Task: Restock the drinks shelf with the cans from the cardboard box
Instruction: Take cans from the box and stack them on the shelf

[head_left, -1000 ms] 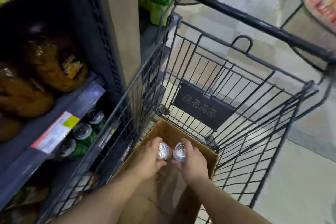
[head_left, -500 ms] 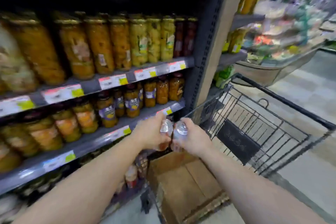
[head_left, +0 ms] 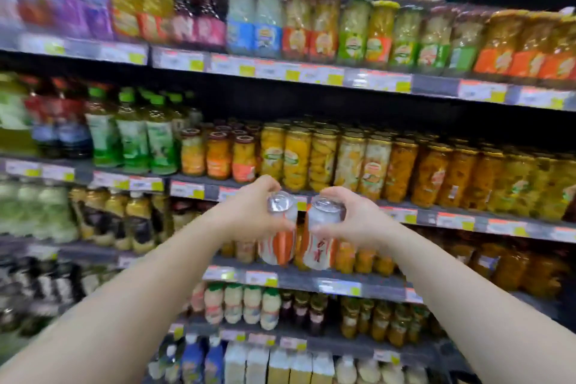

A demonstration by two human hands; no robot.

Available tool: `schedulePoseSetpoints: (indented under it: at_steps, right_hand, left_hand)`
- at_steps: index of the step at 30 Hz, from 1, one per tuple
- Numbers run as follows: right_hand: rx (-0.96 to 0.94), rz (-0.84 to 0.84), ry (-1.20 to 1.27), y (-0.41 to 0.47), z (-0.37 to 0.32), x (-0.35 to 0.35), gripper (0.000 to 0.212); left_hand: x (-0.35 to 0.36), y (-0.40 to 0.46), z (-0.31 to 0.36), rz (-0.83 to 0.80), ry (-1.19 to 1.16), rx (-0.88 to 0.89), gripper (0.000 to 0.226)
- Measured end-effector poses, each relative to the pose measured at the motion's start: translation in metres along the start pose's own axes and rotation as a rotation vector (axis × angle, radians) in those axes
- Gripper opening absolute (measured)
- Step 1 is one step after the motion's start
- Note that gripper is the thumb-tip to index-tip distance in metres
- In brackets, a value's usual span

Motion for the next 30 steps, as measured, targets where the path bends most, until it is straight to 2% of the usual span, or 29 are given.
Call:
schedulePoseSetpoints:
  at_steps: [6, 9, 13, 21, 23, 30]
  right_hand:
    - [-0.232, -0.086, 0.014, 0.089, -0.177, 0.088, 0.077]
    - [-0.323, -0.112, 0.062, 0.126, -0.252, 0.119, 0.076]
    - [-0.403, -0.166, 0.133, 0.172, -0.330, 0.145, 0.075]
    - [-0.529, -0.161, 0.237, 0.269, -0.431, 0.162, 0.085]
    - [-0.563, -0.149, 0.274, 0.296, -0.450, 0.158, 0.083]
    - [-0.663, -0.154, 0.363, 0.378, -0.522, 0.132, 0.080]
  left_hand:
    - [-0.129, -0.110, -0.138, 0.146, 0.009, -0.185, 0.087]
    - [-0.182, -0.153, -0.191, 0.299, -0.049, -0.221, 0.100]
    - [-0.237, -0.189, -0.246, 0.502, -0.225, -0.219, 0.099]
    - [-0.322, -0.200, -0.337, 0.746, -0.481, -0.160, 0.108]
    - [-0.344, -0.192, -0.357, 0.797, -0.536, -0.109, 0.104]
    - [-0.439, -0.163, -0.407, 0.865, -0.528, -0.064, 0.104]
Point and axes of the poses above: each hand's wrist, its own y-axis towards the middle knuckle, its own x-axis out of the palm, z = x × y, the point moved 1 cm from there along y, towards the middle knuckle, and after that the axes turned 13 degrees about -z, right-handed, at the moved point
